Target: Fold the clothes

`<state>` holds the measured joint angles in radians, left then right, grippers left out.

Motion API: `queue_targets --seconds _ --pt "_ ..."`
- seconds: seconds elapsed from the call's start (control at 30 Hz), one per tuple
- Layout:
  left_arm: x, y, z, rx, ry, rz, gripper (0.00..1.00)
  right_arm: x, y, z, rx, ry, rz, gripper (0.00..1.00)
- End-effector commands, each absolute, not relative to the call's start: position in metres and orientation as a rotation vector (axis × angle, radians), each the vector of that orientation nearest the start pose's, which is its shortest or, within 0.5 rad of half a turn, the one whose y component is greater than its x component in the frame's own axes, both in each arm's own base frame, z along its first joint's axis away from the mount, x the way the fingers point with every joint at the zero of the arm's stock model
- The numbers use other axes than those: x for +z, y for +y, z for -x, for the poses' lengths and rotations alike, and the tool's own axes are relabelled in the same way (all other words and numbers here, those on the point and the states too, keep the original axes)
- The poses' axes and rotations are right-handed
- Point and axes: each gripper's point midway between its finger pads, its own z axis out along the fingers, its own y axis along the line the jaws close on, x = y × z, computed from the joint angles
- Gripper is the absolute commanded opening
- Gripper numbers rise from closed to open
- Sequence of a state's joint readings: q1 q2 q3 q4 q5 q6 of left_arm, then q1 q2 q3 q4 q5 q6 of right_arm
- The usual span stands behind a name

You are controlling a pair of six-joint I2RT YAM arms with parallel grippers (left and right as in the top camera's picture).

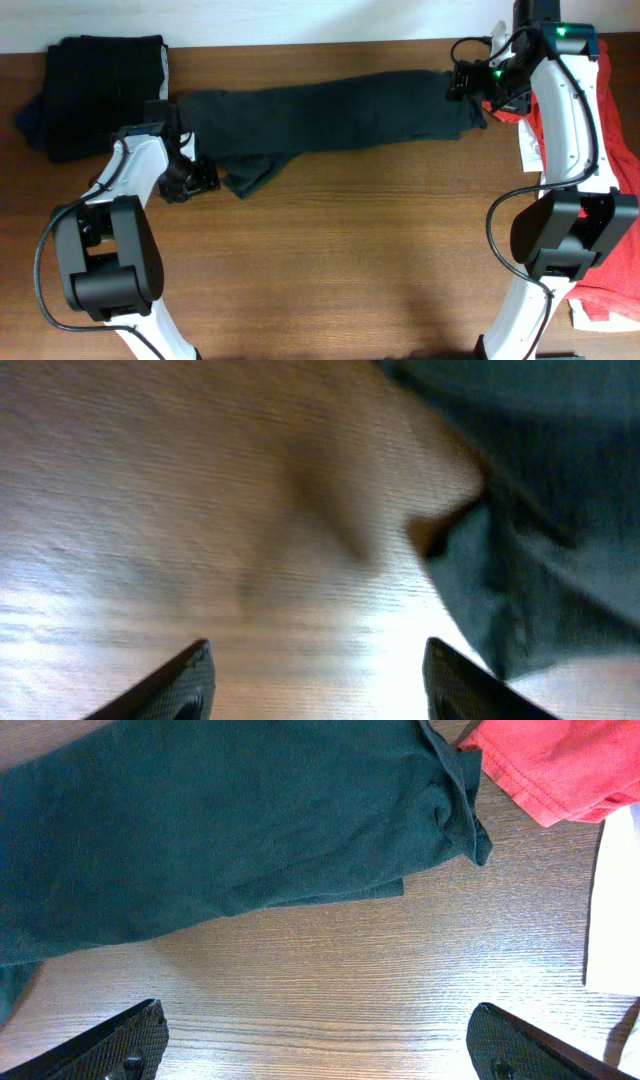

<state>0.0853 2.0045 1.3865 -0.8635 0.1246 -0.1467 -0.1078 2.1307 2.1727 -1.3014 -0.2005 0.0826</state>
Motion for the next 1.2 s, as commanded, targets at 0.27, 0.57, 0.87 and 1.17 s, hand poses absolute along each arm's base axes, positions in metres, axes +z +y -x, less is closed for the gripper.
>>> queue_targets --seconds 0.27,0.57,0.87,1.17 --pt "-0.004 -0.014 -0.407 -0.396 2.983 0.301 0.63 0.169 -0.017 -0.474 0.258 2.834 -0.227 0.99" --pt "-0.031 -0.016 -0.401 -0.105 3.056 0.205 0.59 0.169 -0.017 -0.472 0.259 2.841 -0.228 0.99" --pt "-0.031 -0.027 -0.385 -0.029 3.123 0.162 0.0 0.167 -0.017 -0.467 0.261 2.864 -0.234 0.99" --pt "0.06 -0.033 -0.343 -0.053 3.388 0.216 0.0 0.167 -0.016 -0.466 0.261 2.868 -0.235 0.99"
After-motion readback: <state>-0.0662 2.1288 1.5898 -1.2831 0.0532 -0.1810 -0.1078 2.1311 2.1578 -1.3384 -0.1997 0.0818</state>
